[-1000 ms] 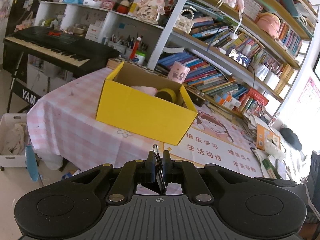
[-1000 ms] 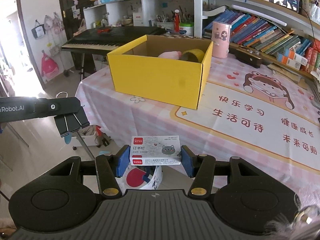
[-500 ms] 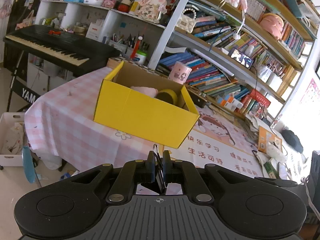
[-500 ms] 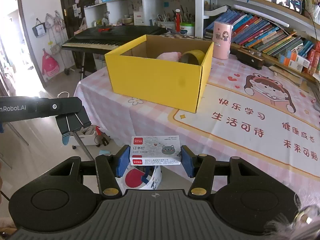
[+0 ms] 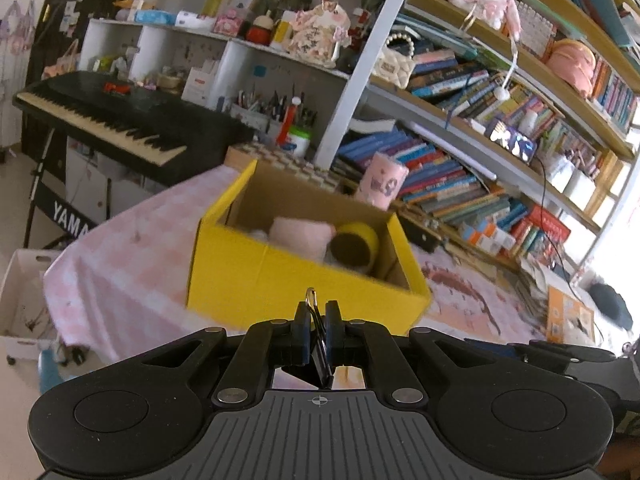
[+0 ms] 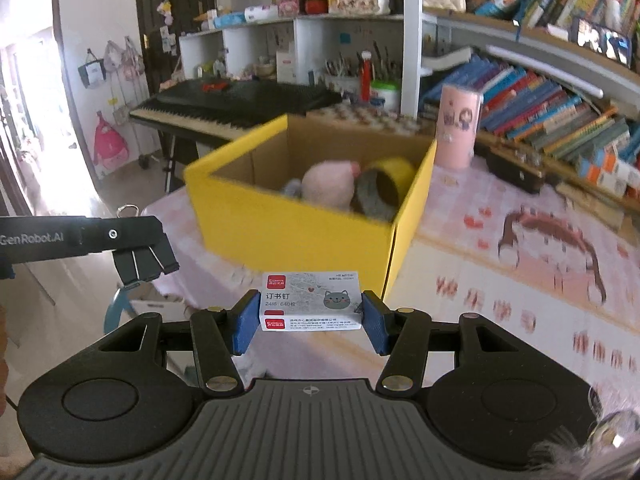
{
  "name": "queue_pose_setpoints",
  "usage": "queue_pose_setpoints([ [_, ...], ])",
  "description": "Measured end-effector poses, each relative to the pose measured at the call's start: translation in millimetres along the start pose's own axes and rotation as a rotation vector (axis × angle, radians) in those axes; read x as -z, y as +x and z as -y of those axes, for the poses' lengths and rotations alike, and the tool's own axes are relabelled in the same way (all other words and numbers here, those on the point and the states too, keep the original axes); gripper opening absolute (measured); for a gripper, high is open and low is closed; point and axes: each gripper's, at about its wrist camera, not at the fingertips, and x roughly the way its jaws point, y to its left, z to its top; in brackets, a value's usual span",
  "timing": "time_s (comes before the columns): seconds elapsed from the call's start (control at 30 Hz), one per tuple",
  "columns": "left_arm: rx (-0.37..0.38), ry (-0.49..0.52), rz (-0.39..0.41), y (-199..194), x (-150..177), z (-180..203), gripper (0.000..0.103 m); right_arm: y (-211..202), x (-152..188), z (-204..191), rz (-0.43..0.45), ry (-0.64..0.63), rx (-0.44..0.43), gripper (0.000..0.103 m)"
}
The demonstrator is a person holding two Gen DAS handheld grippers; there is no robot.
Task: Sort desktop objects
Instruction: 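Carry the binder clip and staple box with both grippers toward the yellow box, then lower both grippers into the yellow box and open them to release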
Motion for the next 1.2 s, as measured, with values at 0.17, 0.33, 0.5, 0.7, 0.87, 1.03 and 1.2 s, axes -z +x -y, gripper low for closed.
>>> queue_pose_setpoints([
  [0.17,-0.010,-0.007,0.056,25.8,-25.4,9.5,0.006,15.1,-31.4,20.0,0.045,-0.028,-0.014,0.051],
  [0.33,-0.032,-0.013,0.092,49.3,-43.8,15.7,0.006,35.1,-59.8,35.0,0.077,-0.058,-0.039,0.051],
  [0.5,-0.061,-0.024,0.106,73.7,-56.7,19.6,0.006,59.1,-79.1,47.1,0.107,-0.084,-0.035,0.051],
  [0.7,-0.090,-0.012,0.107,99.0,-66.7,26.0,0.006,92.7,-94.1,53.2,0.076,-0.157,-0.063,0.051],
  [0.87,-0.119,-0.018,0.076,118.1,-66.5,26.8,0.006,115.2,-97.3,58.2,0.050,-0.188,-0.083,0.051],
  [1.03,-0.162,-0.009,0.027,137.5,-60.9,24.6,0.006,139.4,-97.1,61.5,-0.005,-0.241,-0.098,0.051],
  [1.2,-0.204,-0.005,-0.035,155.8,-54.8,22.3,0.006,161.2,-98.7,60.7,-0.065,-0.345,-0.142,0.051],
])
